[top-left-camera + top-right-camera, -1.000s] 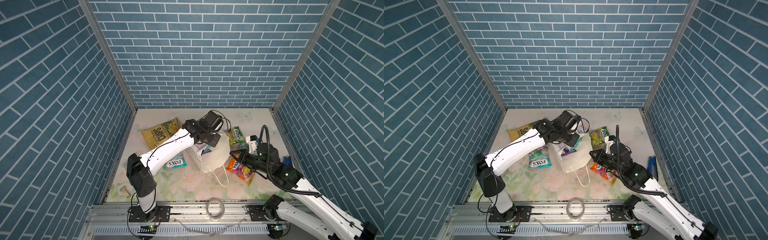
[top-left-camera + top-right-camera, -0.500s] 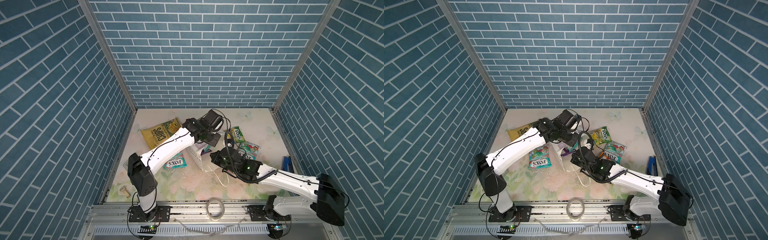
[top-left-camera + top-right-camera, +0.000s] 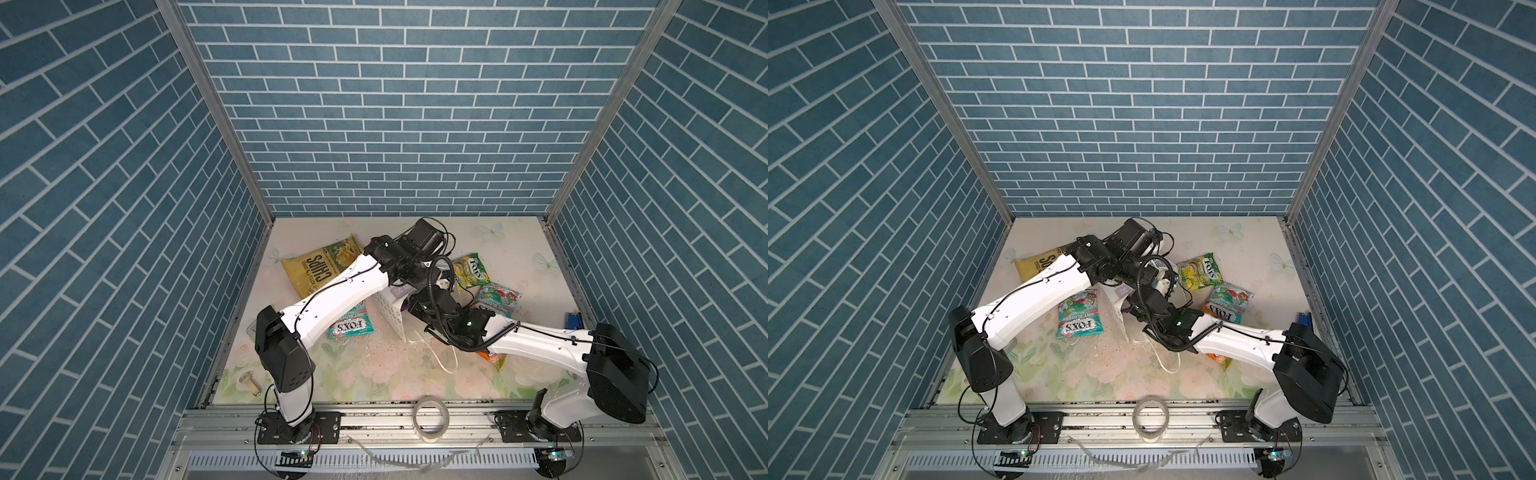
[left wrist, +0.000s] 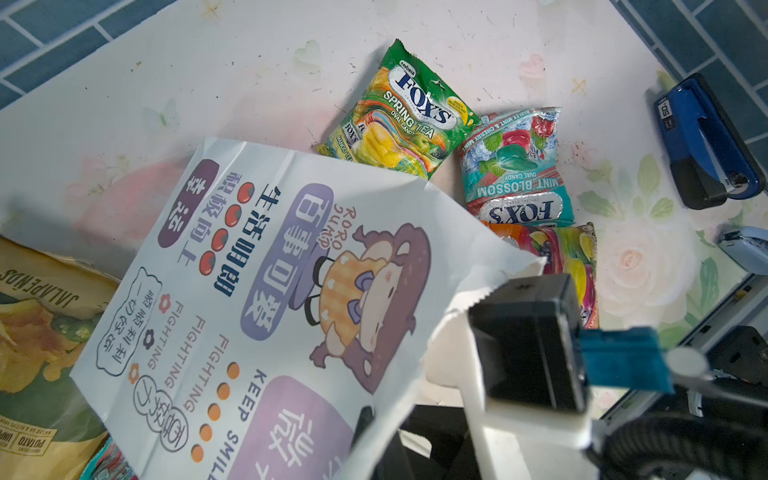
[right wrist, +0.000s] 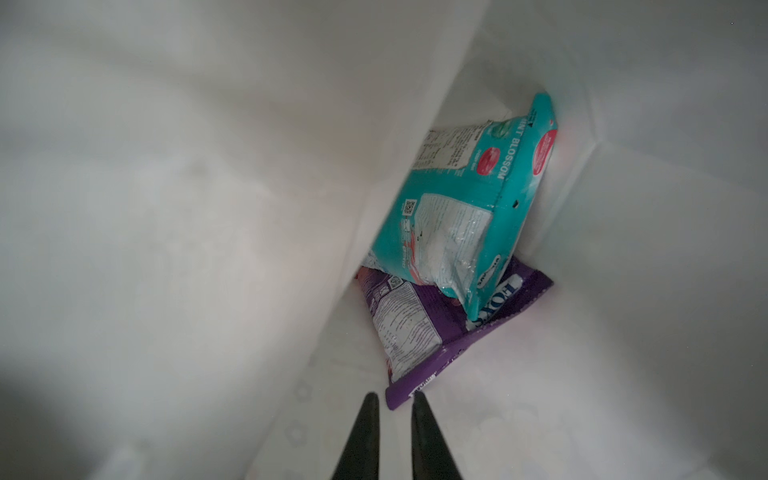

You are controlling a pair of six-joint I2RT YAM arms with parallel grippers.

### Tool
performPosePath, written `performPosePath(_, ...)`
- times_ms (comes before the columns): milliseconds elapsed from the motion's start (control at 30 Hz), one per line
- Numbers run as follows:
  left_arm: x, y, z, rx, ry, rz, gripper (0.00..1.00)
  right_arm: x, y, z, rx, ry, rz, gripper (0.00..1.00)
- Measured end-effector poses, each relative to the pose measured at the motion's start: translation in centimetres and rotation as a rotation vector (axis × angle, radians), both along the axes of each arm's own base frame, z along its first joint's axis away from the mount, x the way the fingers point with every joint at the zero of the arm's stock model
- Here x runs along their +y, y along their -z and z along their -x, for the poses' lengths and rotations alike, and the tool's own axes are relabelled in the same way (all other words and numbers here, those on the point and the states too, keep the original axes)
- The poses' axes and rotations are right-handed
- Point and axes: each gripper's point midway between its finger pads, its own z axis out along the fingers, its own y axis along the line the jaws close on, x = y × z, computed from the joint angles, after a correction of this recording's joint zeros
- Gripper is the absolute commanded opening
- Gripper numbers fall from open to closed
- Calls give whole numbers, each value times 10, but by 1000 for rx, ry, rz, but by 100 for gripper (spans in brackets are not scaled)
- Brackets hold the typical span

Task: Take the snacks out of the paper bag
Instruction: 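Move the right gripper back into the bag opening toward the teal packet, then push the right gripper deeper into the bag toward the purple packet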

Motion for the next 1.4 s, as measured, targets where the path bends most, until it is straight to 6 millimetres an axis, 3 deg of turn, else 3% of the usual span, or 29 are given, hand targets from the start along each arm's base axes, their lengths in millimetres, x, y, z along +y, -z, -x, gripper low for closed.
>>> performPosePath(367,2,-2,-7,-16,-15,9,0,-3,4,-7,15,42,-14,23)
performPosePath(667,7,-1,-13,-29,-29,-3,0,-5,9,-15,19,51,-58,19)
performPosePath(1033,-1,1,5,16,26,6,0,-8,52,-7,131,9,-82,18)
performPosePath(1267,-1,1,7,25,32,8,0,1,43,0,142,-27,-136,18)
performPosePath(1400,-1,0,6,25,31,10,0,-3,24,3,124,-31,-162,19)
